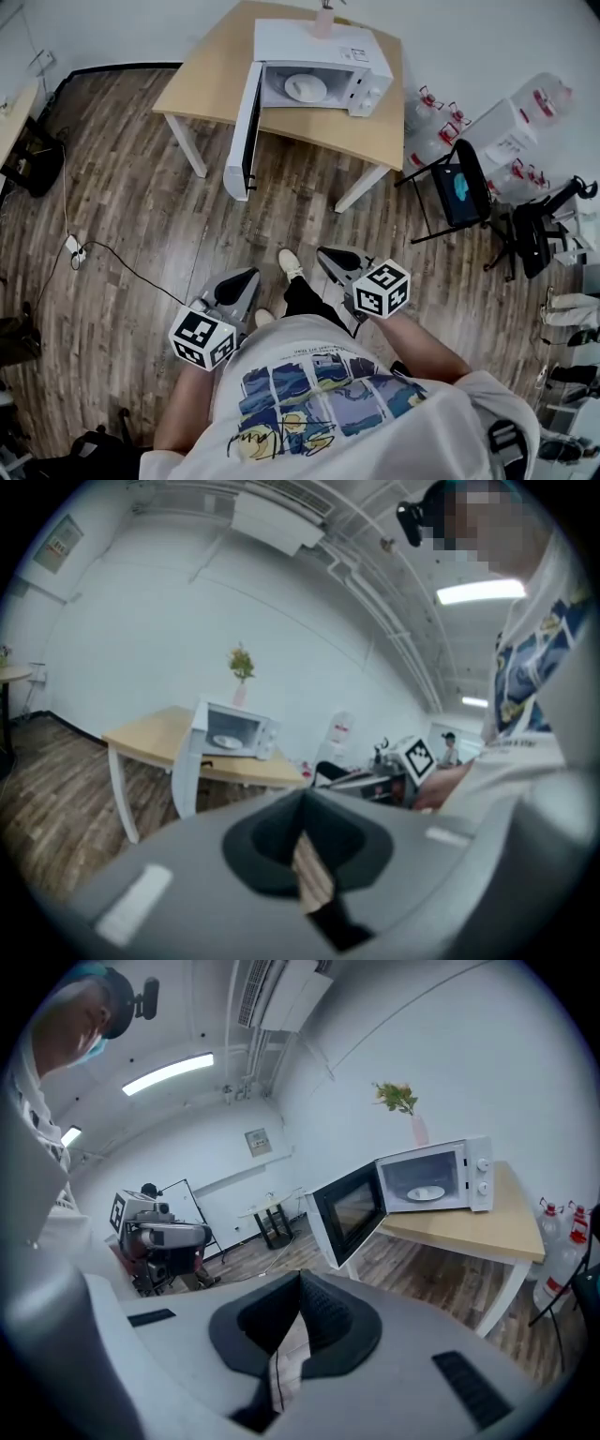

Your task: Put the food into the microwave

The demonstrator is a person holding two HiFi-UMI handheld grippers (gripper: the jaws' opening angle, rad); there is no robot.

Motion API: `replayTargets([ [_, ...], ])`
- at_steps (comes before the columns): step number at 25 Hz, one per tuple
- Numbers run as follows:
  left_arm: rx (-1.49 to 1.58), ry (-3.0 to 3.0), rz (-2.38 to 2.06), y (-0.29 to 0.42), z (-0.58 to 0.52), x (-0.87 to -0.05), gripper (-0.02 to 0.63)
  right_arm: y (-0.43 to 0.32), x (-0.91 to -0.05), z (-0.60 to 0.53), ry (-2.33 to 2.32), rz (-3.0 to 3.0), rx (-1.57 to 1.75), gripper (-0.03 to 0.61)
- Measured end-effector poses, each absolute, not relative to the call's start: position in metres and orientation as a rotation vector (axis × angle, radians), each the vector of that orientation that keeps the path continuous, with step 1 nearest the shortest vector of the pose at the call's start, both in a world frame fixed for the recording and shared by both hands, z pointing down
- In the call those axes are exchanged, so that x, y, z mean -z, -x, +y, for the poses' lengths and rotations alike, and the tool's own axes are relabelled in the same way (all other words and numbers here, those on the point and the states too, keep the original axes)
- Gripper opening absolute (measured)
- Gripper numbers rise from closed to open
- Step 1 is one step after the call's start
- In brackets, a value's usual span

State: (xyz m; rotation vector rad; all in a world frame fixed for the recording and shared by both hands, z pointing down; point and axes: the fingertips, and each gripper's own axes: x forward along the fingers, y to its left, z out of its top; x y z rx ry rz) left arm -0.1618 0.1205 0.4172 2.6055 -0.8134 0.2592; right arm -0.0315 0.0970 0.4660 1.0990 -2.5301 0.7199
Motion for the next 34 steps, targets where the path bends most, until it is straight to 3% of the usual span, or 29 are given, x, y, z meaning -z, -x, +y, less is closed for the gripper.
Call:
replayTargets([
  [11, -0.232, -2.597, -0.905, 0.195, 0.151, -0.41, 0.008, 0.078, -0.432, 0.118, -0.962, -2.615, -0.544, 0.005],
  [20, -0.239, -2.541, -0.901, 0.193, 0.171, -0.429, 0.008, 0.074, -0.427, 0.136, -0.921, -2.6, -0.532, 0.005],
  [28, -0.312, -2.575, -0.849, 0.142, 0.169, -0.431, 0.008, 0.029, -0.424, 0.144, -0.957, -2.617, -0.523, 0.005],
  [34, -0.336, -2.609, -0.804, 0.057, 0.163, -0.426, 0.008, -0.044, -0.418, 0.158, -0.963, -2.613, -0.473, 0.005],
])
